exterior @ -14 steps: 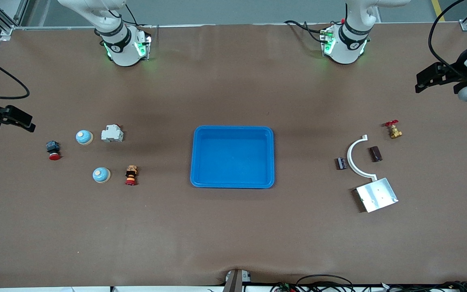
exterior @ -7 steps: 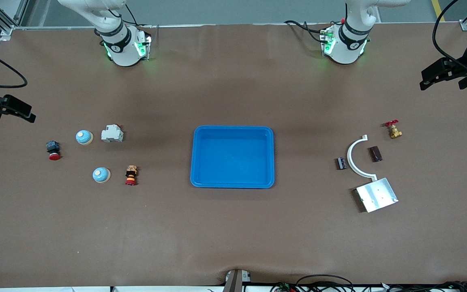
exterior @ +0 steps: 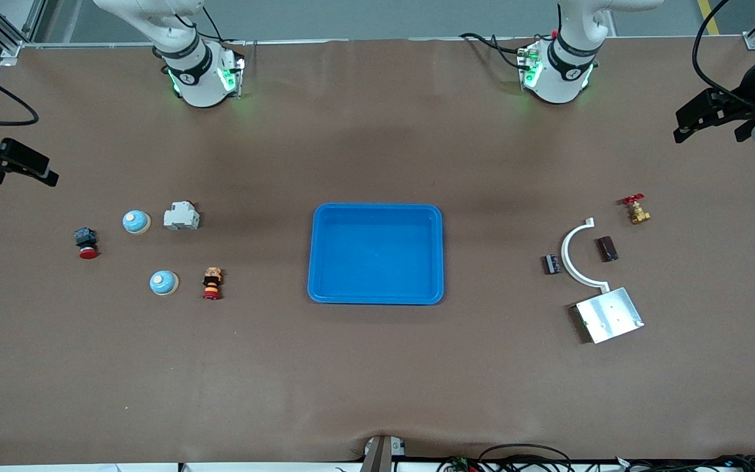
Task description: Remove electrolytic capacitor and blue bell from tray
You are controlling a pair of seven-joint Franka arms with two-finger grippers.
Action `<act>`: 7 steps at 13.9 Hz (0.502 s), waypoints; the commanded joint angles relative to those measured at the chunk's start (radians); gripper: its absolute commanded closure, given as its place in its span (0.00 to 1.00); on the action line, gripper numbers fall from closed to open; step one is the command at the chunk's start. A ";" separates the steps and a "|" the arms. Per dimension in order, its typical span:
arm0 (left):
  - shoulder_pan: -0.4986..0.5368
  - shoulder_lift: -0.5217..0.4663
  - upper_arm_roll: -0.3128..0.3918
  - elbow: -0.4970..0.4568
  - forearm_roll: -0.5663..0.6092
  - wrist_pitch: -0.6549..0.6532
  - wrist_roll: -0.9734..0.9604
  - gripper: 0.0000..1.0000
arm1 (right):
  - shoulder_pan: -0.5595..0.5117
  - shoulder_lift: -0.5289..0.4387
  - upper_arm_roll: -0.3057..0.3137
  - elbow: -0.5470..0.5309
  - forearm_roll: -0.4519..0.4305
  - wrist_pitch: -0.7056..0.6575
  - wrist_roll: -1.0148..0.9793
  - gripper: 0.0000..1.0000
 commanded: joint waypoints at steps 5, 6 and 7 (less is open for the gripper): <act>0.011 -0.010 -0.001 -0.015 -0.013 -0.015 0.014 0.00 | -0.015 -0.007 0.009 0.030 -0.045 -0.041 -0.056 0.00; 0.010 -0.010 -0.001 -0.015 -0.013 -0.017 0.012 0.00 | -0.015 -0.008 0.009 0.030 -0.045 -0.043 -0.055 0.00; 0.010 -0.010 -0.001 -0.015 -0.013 -0.017 0.012 0.00 | -0.015 -0.008 0.009 0.030 -0.045 -0.042 -0.055 0.00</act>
